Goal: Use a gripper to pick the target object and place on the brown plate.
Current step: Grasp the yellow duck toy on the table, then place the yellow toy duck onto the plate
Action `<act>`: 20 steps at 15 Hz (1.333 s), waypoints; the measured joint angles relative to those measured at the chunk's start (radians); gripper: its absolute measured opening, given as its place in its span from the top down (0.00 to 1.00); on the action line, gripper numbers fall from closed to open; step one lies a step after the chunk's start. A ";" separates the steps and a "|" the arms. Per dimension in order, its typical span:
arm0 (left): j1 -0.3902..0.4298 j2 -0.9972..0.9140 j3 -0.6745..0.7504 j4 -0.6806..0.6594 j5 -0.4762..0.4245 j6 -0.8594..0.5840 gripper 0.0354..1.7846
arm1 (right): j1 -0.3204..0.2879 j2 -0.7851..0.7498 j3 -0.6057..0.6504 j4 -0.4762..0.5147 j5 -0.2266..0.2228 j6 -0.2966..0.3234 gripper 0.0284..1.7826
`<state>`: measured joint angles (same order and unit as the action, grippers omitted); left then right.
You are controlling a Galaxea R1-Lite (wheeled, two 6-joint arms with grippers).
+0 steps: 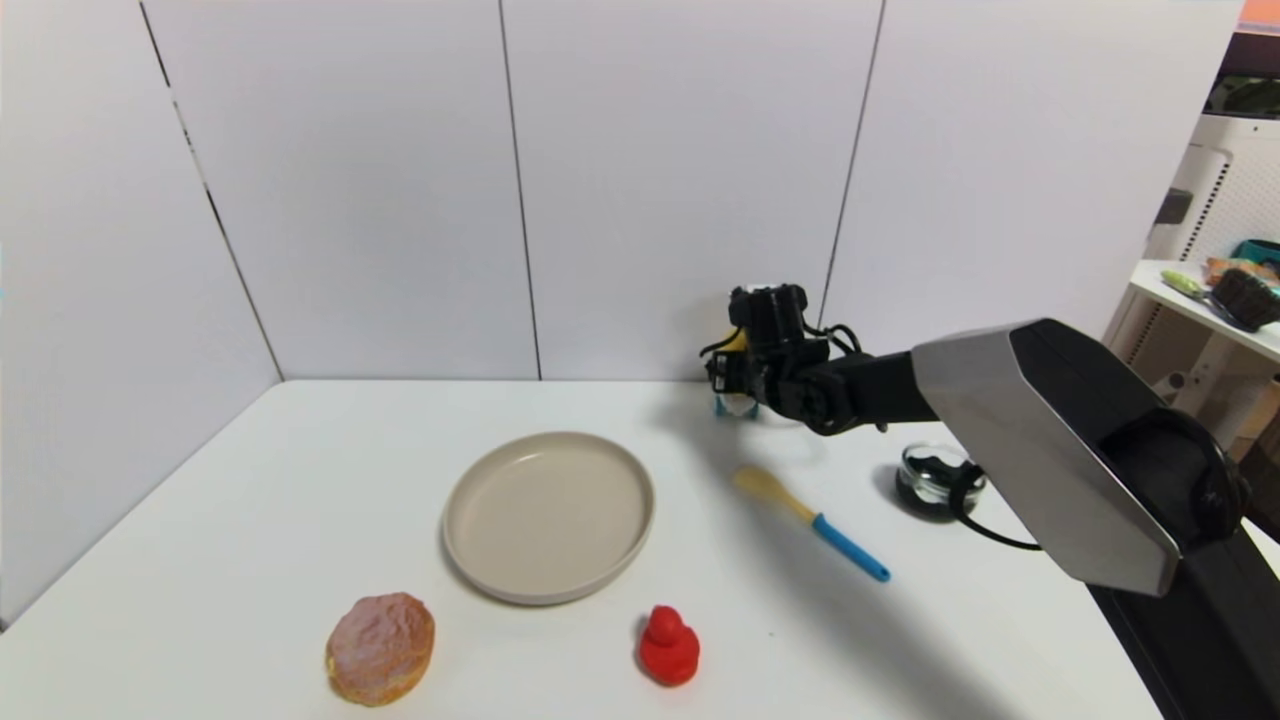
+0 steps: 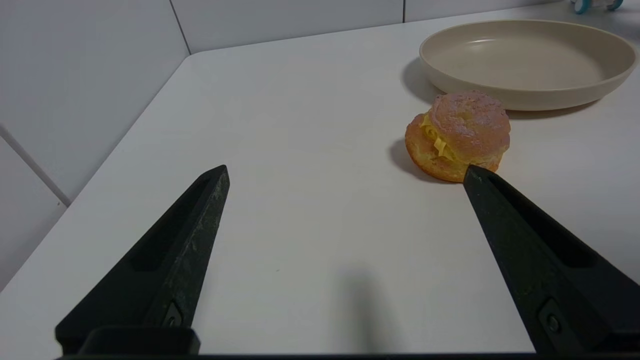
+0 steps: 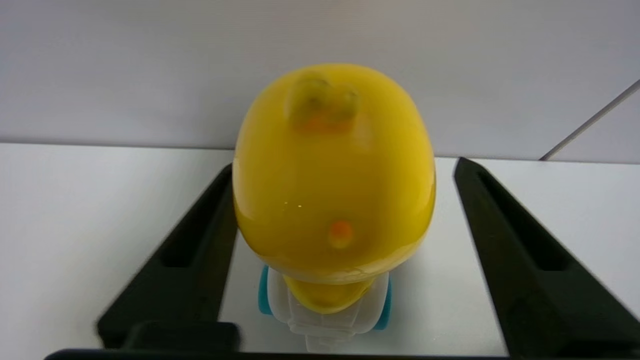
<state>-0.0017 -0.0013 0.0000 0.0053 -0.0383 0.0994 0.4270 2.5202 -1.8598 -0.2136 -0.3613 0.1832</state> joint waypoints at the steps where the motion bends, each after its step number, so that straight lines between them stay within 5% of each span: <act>1: 0.000 0.000 0.000 0.000 0.000 0.000 0.06 | 0.001 0.000 -0.001 0.000 0.000 0.000 0.35; 5: 0.000 0.000 0.000 0.000 0.000 0.000 0.06 | 0.003 0.001 -0.003 -0.001 0.000 -0.001 0.60; 6: 0.000 0.000 0.000 0.000 0.000 0.000 0.06 | 0.004 0.001 -0.005 -0.002 0.000 0.000 0.83; 14: 0.000 0.000 0.000 0.000 0.000 0.000 0.06 | 0.004 -0.009 -0.005 -0.014 0.000 0.000 0.81; 20: 0.000 0.000 0.000 0.000 0.000 0.000 0.06 | 0.011 -0.145 0.113 0.093 0.013 -0.003 0.81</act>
<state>-0.0017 -0.0013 0.0000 0.0057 -0.0383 0.0989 0.4381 2.3751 -1.7464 -0.1202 -0.3487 0.1804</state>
